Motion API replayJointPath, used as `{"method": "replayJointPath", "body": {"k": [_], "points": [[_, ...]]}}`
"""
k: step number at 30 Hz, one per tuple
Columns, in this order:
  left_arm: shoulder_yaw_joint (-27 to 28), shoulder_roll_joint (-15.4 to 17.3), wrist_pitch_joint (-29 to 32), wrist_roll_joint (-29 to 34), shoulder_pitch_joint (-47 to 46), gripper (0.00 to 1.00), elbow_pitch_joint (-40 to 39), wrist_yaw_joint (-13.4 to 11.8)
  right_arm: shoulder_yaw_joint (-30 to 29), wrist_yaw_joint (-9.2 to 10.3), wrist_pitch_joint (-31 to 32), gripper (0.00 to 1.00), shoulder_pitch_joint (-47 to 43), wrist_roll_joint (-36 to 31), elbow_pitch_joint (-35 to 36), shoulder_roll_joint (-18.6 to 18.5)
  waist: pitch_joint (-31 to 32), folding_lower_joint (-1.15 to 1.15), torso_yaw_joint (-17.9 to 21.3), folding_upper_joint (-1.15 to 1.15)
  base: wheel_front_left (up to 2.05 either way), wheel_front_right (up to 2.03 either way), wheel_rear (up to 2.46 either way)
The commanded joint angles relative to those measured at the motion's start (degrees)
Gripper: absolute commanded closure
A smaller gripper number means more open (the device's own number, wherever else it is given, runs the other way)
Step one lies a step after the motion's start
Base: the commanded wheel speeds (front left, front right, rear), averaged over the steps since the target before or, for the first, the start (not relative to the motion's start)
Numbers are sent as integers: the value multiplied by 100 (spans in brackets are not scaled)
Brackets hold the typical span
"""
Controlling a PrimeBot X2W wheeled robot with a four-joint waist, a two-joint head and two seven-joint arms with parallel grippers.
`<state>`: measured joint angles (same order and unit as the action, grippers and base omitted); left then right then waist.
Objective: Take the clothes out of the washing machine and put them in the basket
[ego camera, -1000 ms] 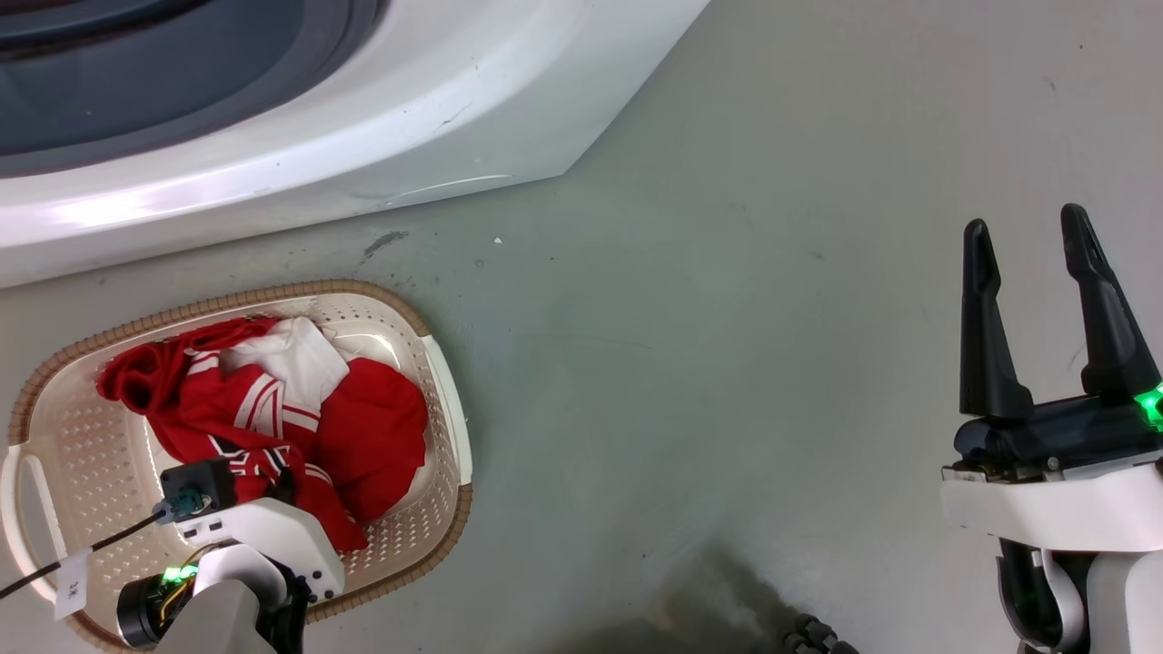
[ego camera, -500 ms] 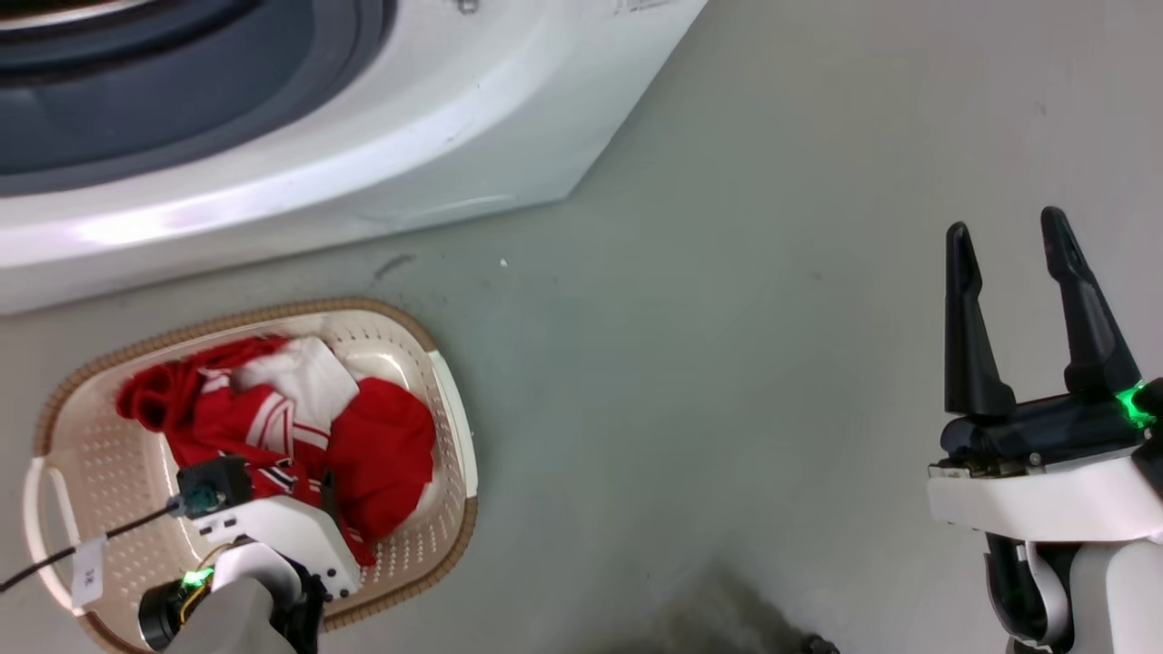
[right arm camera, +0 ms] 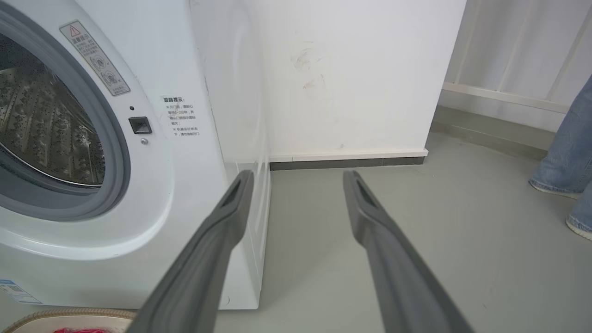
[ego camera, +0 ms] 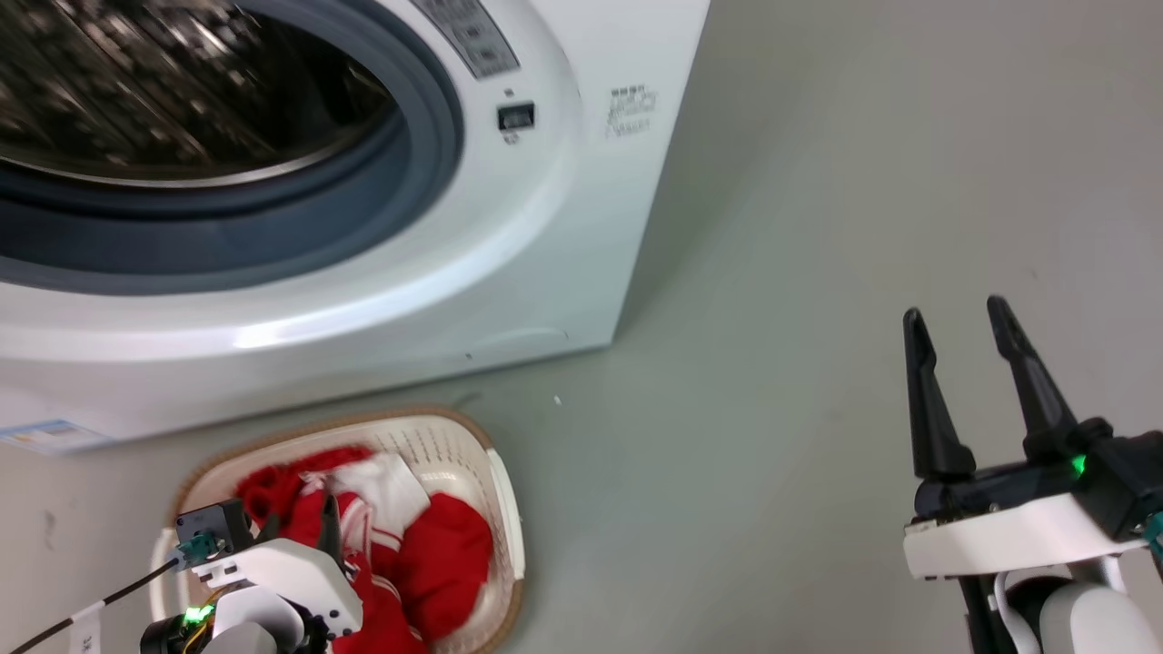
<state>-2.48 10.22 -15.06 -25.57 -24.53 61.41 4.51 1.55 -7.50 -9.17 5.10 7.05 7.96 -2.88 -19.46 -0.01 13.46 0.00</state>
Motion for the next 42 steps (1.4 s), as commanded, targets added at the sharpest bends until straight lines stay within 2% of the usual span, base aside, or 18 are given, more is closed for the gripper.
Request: {"method": "replayJointPath", "body": {"k": [1, 5, 15, 23, 34, 42], "points": [[60, -49, -14, 74, 120, 0, -193, -23, 23, 2, 23, 0, -97, -16, -17, 1, 474, 1, -222, 0, 0, 0, 0], [222, -128, -15, 287, 422, 0, -865, -59, -18, 2, 113, 0, -264, -78, -34, 0, 787, 1, -383, 0, 0, 0, 0], [555, -416, -15, 925, 876, 0, -2949, 86, -168, 2, 273, 0, -446, -162, -6, 2, 1158, 1, -850, 0, 0, 0, 0], [533, -515, -15, 1526, 1305, 0, -4618, 123, -179, 2, 358, 0, -638, -262, -64, 1, 1474, 1, -1066, 0, 0, 0, 0], [384, -344, 90, 2069, 2146, 0, -5283, -84, -191, 2, 486, 0, -1011, -362, -57, 0, 2008, 1, -1123, 0, 0, 0, 0], [381, -257, 364, 2118, 2572, 0, -5611, -202, -261, 2, 531, 0, -1270, -452, 34, 1, 2205, 1, -1129, 0, 0, 0, 0]]}}
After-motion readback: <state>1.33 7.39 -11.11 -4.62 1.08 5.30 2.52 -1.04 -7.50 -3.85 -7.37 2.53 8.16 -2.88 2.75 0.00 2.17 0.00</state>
